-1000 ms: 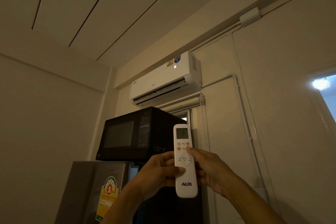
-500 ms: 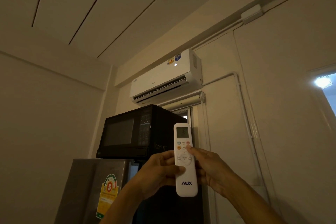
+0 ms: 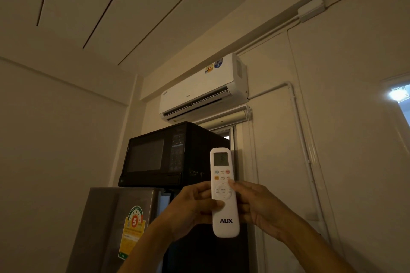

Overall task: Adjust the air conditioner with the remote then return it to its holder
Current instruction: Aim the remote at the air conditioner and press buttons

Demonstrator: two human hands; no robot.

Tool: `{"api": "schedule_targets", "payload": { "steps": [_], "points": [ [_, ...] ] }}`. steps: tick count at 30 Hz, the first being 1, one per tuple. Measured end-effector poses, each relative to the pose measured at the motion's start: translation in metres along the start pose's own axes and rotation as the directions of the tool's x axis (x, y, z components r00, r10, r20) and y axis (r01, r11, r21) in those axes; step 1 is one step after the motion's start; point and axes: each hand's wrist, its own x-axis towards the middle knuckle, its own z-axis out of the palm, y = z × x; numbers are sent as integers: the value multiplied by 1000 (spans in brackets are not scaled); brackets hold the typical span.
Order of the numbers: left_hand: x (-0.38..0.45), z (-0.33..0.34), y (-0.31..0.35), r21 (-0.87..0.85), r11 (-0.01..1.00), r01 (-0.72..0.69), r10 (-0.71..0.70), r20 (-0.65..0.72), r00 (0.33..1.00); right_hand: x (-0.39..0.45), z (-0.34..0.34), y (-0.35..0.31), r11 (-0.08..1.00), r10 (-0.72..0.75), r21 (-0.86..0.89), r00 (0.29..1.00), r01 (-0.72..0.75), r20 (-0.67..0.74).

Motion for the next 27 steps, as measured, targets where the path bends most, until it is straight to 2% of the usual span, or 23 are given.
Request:
{"api": "schedule_targets", "payload": {
  "steps": [5, 10, 27],
  "points": [
    [-9, -2, -12, -17, 1000, 16, -16, 16, 1000, -5, -5, 13, 1000, 23, -7, 994, -23, 111],
    [-20, 0, -30, -40, 999, 33, -32, 21, 999, -16, -8, 32, 1000, 25, -15, 988, -22, 153],
    [-77, 35, -125, -63, 982, 180, -178, 28, 984, -84, -11, 127, 984, 107, -147, 994, -102, 31]
  ]
}}
